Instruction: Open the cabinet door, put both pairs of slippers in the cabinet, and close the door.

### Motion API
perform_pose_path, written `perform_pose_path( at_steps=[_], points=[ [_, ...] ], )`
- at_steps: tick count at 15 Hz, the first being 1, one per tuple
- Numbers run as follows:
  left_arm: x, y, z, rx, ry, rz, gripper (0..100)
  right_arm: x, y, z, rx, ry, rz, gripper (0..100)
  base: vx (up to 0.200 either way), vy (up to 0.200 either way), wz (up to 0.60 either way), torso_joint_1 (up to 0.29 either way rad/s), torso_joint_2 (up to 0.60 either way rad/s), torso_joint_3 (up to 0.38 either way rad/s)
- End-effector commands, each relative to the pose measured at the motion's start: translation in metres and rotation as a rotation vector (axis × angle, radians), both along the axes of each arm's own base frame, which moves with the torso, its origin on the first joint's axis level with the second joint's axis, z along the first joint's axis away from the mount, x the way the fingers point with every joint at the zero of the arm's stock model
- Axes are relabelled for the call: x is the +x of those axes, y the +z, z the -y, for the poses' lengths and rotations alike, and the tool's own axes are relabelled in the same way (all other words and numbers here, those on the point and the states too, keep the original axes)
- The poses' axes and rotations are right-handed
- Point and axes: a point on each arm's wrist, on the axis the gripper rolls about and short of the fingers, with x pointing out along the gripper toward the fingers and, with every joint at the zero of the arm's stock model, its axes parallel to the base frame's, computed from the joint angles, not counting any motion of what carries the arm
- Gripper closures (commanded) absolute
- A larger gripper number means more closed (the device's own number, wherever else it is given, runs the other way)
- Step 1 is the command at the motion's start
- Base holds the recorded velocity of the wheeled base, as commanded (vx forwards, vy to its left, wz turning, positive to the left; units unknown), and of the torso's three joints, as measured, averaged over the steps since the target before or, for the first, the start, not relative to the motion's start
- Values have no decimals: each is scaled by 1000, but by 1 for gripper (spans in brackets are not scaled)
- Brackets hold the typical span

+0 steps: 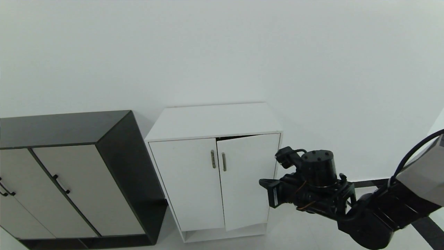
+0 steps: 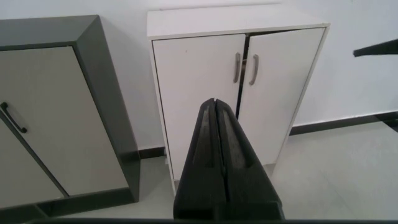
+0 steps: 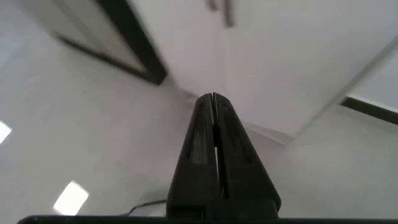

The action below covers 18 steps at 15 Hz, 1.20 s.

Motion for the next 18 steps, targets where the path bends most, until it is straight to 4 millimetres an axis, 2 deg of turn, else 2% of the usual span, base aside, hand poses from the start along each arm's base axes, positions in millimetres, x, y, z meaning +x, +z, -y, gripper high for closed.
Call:
perform_pose_path(
  at_steps=[1, 4, 10, 15, 18],
  points=[
    [0, 0, 0, 0, 1, -1, 100, -11, -1, 14, 12, 35, -17, 100, 0, 0, 0, 0, 0, 0],
    [0, 0, 0, 1, -1, -1, 100, -18, -14, 26, -22, 132, -33, 100, 0, 0, 0, 0, 0, 0],
    [0, 0, 0, 1, -1, -1, 100, -21, -21, 28, -43, 136, -57, 100, 200, 0, 0, 3, 2, 4],
    [0, 0, 0, 1, -1, -1, 100, -24, -24, 13, -43, 179, -55, 100, 200, 0, 0, 6, 3, 4],
    [0, 0, 0, 1, -1, -1, 100, -25, -35, -4, -57, 222, -73, 100, 200, 0, 0, 4, 2, 1]
  ],
)
